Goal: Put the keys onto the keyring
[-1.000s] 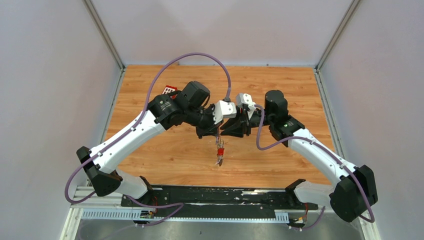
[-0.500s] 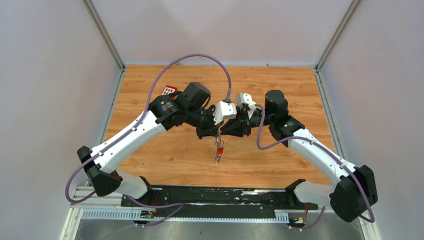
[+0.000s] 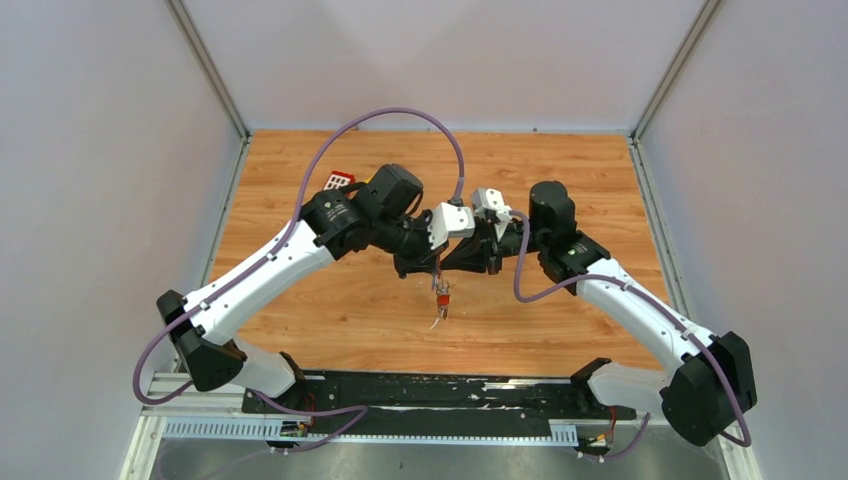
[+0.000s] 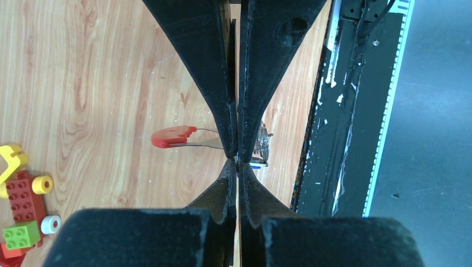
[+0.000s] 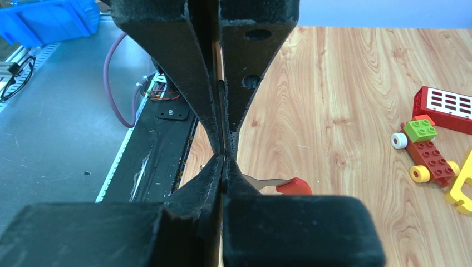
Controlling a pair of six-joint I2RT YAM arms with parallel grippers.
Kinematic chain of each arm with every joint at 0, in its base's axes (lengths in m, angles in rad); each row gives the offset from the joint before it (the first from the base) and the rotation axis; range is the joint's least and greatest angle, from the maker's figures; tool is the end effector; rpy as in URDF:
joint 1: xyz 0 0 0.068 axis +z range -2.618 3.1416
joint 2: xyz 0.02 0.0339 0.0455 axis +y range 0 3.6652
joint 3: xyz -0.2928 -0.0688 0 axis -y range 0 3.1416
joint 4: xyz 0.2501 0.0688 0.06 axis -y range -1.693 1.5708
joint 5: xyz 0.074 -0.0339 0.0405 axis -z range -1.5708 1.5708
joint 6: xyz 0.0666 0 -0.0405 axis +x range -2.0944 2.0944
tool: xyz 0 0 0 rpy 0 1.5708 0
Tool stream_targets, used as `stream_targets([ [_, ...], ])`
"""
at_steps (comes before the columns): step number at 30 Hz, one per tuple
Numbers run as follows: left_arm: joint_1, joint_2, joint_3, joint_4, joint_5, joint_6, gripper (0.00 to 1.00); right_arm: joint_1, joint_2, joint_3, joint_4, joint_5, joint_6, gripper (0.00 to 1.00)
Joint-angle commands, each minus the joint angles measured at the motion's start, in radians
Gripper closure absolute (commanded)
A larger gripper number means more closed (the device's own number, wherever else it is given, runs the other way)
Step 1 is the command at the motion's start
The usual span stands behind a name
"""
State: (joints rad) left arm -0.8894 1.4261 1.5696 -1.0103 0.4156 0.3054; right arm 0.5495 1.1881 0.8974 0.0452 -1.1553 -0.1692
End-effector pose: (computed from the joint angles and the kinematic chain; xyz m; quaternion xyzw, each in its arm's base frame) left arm 0.1706 -0.2531 0.3955 0.5755 0.7194 -0.2826 0.2673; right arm 0.1944 0.1905 0.3464 -0.5467 0.5001 0.5201 0.4247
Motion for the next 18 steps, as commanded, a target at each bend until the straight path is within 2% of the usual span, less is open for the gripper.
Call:
stream_targets([
  [1,-0.005,-0.036,0.028,0.035,0.044,0.017,1.0,0.0,-0.031,0.038,-0.009,0.014,-0.039,1.0],
  [10,-0.005,-0.056,0.027,0.04,0.071,0.022,1.0,0.002,-0.026,0.042,-0.027,0.042,-0.057,0.99],
  [13,-0.005,-0.052,0.029,0.039,0.082,0.02,1.0,0.01,-0.027,0.037,-0.029,0.063,-0.064,0.91],
  [18,-0.005,-0.05,0.031,0.038,0.085,0.021,1.0,0.021,-0.029,0.03,-0.03,0.08,-0.074,0.85],
])
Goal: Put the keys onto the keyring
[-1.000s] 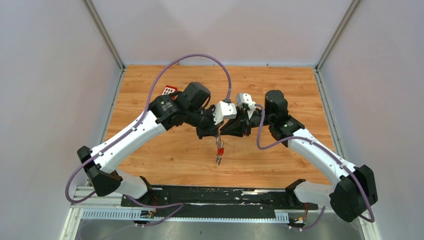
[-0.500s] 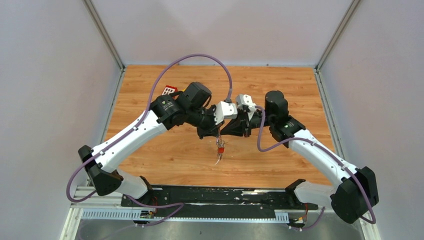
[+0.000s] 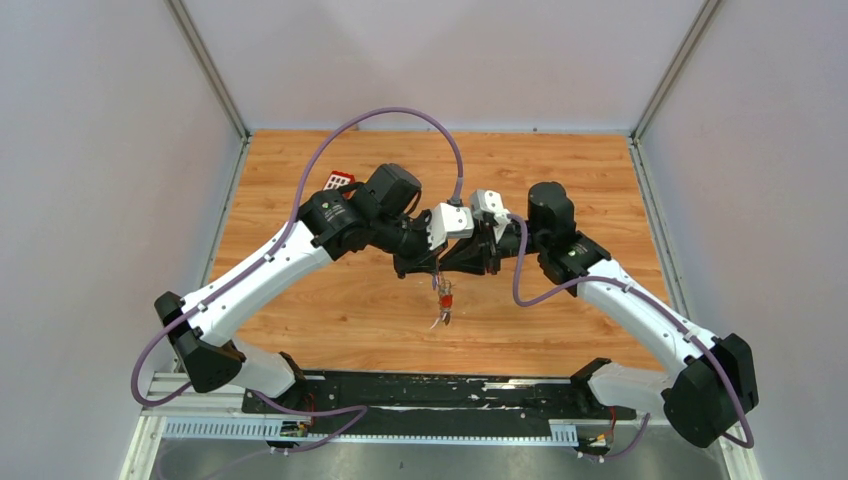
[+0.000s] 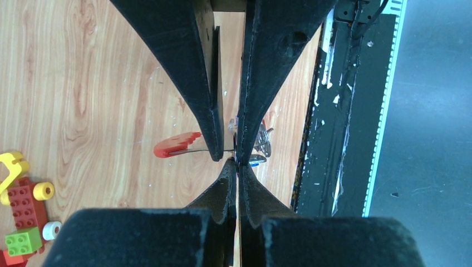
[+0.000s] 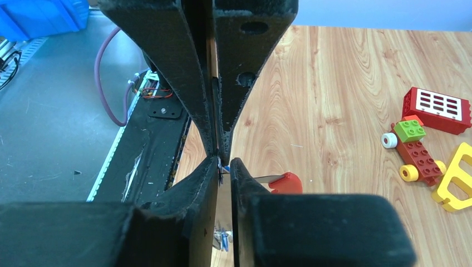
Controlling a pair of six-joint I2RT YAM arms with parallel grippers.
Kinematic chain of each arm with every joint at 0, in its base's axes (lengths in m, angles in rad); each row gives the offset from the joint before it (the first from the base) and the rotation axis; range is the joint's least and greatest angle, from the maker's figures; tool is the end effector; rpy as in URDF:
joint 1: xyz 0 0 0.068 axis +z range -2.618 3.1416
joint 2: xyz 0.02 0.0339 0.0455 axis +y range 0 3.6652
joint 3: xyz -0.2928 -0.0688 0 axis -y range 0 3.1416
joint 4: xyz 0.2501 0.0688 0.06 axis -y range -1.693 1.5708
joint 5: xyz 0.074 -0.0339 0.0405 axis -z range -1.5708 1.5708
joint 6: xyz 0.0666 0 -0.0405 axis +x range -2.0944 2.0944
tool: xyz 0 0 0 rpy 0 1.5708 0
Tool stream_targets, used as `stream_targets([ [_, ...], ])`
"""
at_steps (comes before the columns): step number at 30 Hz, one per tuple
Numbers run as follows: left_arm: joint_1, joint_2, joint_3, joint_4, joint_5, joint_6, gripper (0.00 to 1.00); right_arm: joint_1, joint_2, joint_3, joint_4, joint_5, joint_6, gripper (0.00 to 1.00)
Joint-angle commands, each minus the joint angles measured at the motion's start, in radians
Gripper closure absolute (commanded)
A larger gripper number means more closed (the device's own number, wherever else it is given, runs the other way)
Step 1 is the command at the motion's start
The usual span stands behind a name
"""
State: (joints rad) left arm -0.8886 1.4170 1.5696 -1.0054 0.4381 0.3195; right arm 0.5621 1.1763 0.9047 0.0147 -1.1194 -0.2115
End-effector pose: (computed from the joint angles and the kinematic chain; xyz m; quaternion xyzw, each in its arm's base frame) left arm 0.1682 -0.2519 0.3990 0.5819 0.7088 -0.2915 0.2720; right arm 0.1916 0.1915 0.3483 -0.5534 0.4991 0.5042 0.4363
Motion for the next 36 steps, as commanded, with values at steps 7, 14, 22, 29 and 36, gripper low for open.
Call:
stream_targets([
  [7,-0.005,-0.041,0.028,0.033,0.062,0.009,1.0,0.011,-0.018,0.023,-0.001,0.043,-0.034,0.95],
  [14,-0.006,-0.053,0.02,0.035,0.059,0.016,1.0,0.009,-0.027,0.031,-0.038,0.045,-0.062,1.0],
  [22,-0.002,-0.142,-0.06,0.111,0.044,0.072,0.77,-0.021,-0.077,0.044,-0.034,0.02,-0.04,1.0],
  [29,0.037,-0.273,-0.19,0.273,0.062,0.116,0.64,-0.06,-0.109,0.045,0.012,-0.016,0.023,1.0],
  [36,0.037,-0.322,-0.284,0.441,0.112,0.153,0.6,-0.075,-0.085,0.067,0.092,-0.092,0.125,1.0],
])
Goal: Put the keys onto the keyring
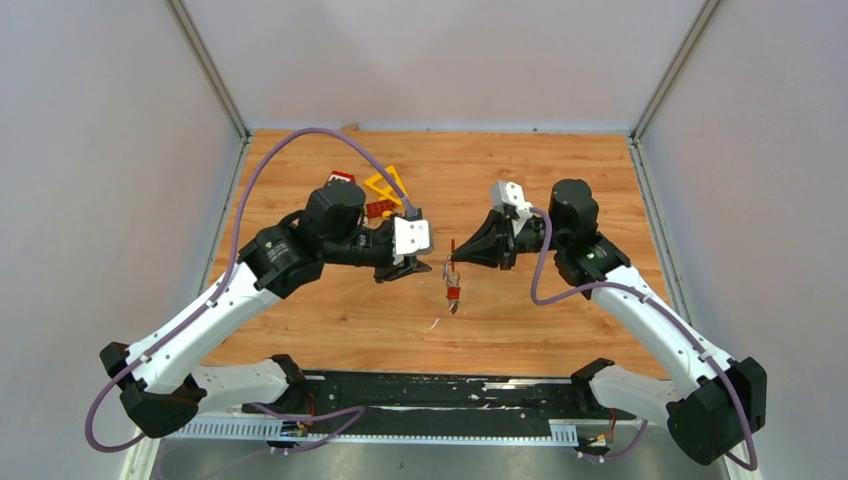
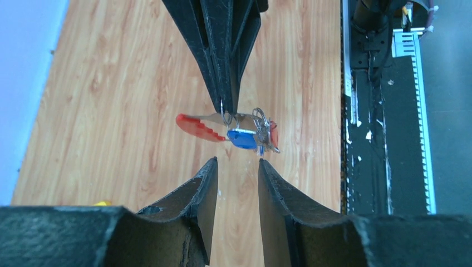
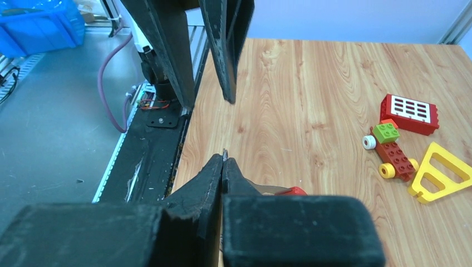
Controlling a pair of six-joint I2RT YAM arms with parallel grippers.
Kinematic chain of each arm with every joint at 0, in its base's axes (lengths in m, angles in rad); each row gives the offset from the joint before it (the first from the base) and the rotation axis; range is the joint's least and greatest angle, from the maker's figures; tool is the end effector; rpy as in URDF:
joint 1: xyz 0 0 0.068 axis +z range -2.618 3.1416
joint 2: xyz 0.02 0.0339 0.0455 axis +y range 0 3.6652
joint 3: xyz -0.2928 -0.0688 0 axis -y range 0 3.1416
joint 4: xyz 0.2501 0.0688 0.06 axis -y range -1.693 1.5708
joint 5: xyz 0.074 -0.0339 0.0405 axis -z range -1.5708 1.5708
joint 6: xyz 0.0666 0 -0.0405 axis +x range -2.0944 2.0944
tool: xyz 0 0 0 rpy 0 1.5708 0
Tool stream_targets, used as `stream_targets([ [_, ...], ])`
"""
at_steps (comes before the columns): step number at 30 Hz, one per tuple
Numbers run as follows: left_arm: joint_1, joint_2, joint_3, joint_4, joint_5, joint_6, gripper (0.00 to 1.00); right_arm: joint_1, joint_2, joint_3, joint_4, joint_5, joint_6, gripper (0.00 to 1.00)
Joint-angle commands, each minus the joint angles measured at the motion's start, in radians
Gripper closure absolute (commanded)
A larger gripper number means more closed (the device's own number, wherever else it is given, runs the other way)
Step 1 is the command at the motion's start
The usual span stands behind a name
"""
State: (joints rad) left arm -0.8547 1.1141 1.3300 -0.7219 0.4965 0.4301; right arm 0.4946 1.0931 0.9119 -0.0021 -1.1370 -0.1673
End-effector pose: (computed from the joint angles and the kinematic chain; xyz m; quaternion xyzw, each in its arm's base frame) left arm 0.1325 -0.2006 0.4242 0.6002 0.5940 -0.3106 0.4364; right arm 0.1847 0.1683 0.3689 -0.5361 0.5009 0.4962 0.4642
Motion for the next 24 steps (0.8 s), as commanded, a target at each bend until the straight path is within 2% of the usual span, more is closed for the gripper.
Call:
stream_targets([
  [1,0.003,-0.023,-0.062,0.204,0.067,0.044,0.6,-0.007,0.004,0.061,0.129,-0.083,0.101,1.0],
  [5,0.003,-0.027,-0.134,0.329,0.109,0.033,0.61,-0.007,0.021,0.064,0.195,-0.105,0.161,1.0],
  [10,0.003,-0.023,-0.18,0.411,0.146,-0.003,0.63,-0.009,0.023,0.054,0.231,-0.113,0.207,1.0],
  [15,0.003,-0.024,-0.193,0.435,0.171,-0.024,0.67,-0.008,0.021,0.042,0.242,-0.112,0.211,1.0],
  [24,0.005,-0.025,-0.206,0.443,0.164,-0.032,0.81,-0.009,0.019,0.036,0.237,-0.112,0.204,1.0],
])
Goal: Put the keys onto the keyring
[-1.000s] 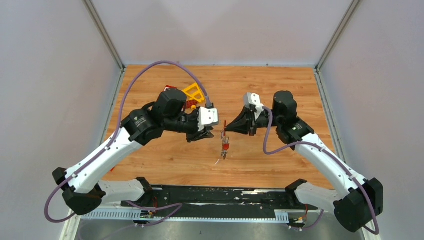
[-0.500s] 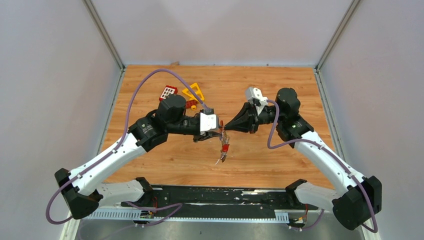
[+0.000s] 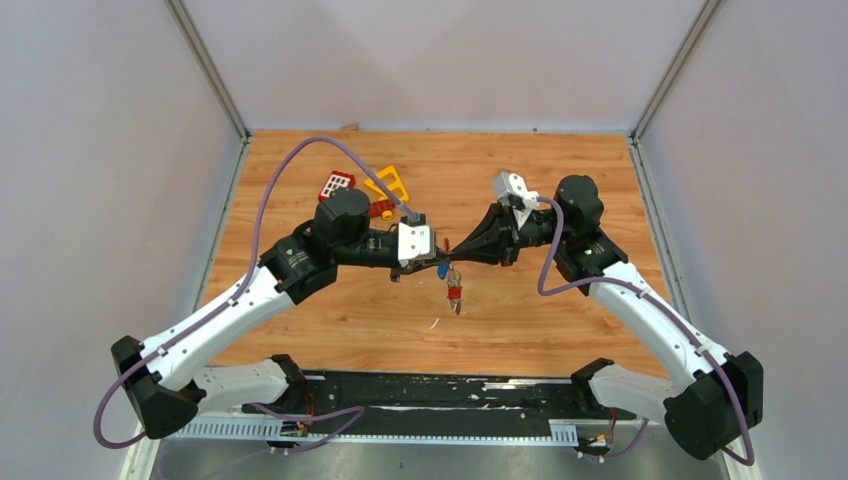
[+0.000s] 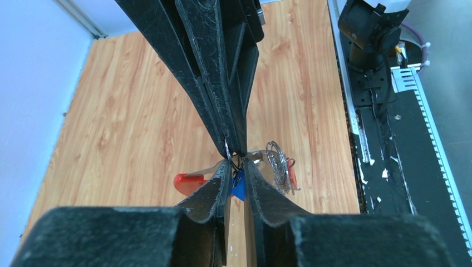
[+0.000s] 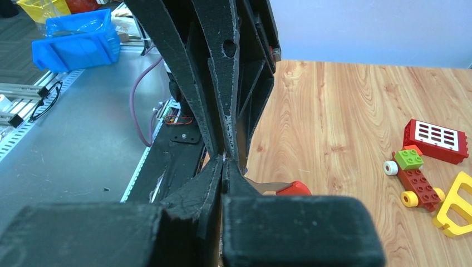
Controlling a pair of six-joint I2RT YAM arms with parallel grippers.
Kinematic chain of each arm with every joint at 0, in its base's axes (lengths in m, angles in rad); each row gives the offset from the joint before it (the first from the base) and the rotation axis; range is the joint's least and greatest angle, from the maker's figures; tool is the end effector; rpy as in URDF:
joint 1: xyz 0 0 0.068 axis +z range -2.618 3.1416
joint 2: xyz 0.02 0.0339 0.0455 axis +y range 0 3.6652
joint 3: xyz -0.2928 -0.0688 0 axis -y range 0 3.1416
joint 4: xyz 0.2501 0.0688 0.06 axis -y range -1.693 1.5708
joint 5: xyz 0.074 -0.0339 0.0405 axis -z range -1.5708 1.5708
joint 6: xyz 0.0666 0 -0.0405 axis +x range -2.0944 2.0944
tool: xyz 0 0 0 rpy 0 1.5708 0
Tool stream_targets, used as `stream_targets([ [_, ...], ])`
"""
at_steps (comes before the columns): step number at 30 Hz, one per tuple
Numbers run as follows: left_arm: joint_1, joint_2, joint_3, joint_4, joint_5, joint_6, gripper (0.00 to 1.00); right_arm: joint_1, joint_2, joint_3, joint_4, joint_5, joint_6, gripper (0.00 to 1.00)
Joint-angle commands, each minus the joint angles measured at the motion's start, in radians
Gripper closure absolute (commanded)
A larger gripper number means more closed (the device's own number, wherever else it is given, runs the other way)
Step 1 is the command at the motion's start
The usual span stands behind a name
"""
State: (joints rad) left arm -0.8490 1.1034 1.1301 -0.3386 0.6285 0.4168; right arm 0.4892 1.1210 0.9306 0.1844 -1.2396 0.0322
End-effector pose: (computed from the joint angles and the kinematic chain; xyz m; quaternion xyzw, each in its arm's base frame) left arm 0.1412 -0.2197 0.4023 0.6014 0.5122 -0.3641 0.4933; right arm 0.1869 0.1709 0.3882 -0.5296 0.4695 0.5460 0.4483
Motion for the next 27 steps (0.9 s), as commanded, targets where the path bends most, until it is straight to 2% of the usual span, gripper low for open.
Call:
stream_targets([
  [1,0.0,-0.015,-0.006,0.061,0.032,-0.02,0.83,-0.004,-0.01,0.017,0.048,-0.009,0.001,1.0],
  [8,0.002,-0.008,-0.002,0.071,0.043,-0.054,1.0,-0.005,-0.001,0.015,0.027,0.001,-0.026,1.0],
  [16,0.002,-0.007,0.02,0.013,0.036,-0.069,1.0,-0.007,-0.021,0.022,-0.124,0.076,-0.188,1.0],
  [27,0.002,0.036,0.032,0.046,0.062,-0.12,1.0,-0.005,-0.024,0.018,-0.118,0.071,-0.181,1.0],
])
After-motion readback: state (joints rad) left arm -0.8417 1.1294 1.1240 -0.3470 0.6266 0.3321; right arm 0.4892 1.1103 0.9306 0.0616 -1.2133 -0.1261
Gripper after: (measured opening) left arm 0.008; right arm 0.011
